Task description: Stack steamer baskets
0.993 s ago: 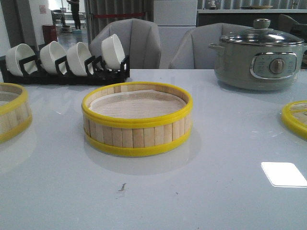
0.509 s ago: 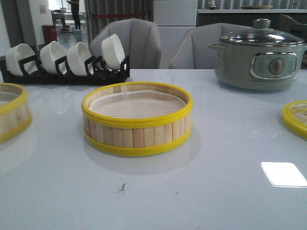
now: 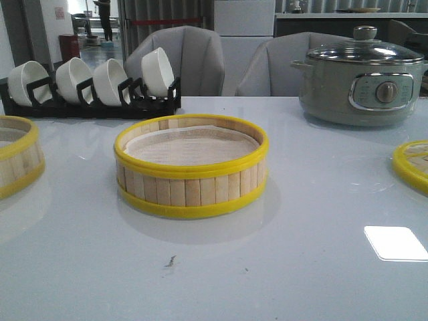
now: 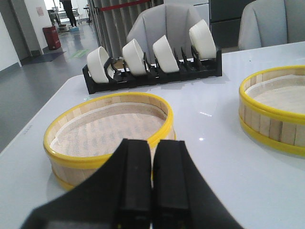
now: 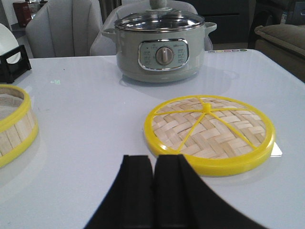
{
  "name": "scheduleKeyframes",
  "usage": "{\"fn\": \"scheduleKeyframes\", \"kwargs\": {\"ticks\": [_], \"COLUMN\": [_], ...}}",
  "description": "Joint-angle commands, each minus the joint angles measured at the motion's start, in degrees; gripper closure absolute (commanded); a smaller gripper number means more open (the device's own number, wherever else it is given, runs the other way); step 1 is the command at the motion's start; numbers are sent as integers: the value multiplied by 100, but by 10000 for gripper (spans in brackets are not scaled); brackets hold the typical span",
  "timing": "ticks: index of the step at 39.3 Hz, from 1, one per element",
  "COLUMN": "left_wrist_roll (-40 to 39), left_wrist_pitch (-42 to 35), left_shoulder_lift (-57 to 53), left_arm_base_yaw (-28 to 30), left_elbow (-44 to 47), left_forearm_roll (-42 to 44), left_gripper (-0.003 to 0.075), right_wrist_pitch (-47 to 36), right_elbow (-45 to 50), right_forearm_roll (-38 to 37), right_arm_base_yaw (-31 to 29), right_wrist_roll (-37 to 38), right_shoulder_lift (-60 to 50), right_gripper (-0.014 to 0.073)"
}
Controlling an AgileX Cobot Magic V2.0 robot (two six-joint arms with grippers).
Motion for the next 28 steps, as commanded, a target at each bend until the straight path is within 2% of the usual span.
{"fn": "scheduleKeyframes", "kwargs": {"ticks": [1, 14, 18, 23, 28], "left_wrist_roll": [-5, -5, -65, -65, -65], "left_wrist_pitch": [-443, -443, -373, -48, 1076], "left_shoulder_lift": [-75, -65, 146, 973, 2119], "left_arm_base_yaw": [-6, -18, -18, -18, -29], "left_elbow": [9, -27, -300, -1267, -2772], "left_forearm_roll": [13, -71, -360, -635, -455], "left_gripper": [632, 632, 632, 632, 632], "right_wrist_pitch": [-457, -457, -457, -457, -457], "right_elbow": [-81, -81, -81, -81, -81], "right_forearm_roll": [-9, -9, -9, -9, -9], "right_arm_base_yaw": [-14, -14, -14, -14, -14], "right_wrist_roll": [-18, -18, -18, -18, -18], "right_shoulder_lift": [-126, -126, -126, -126, -126], "right_gripper": [567, 567, 567, 567, 567]}}
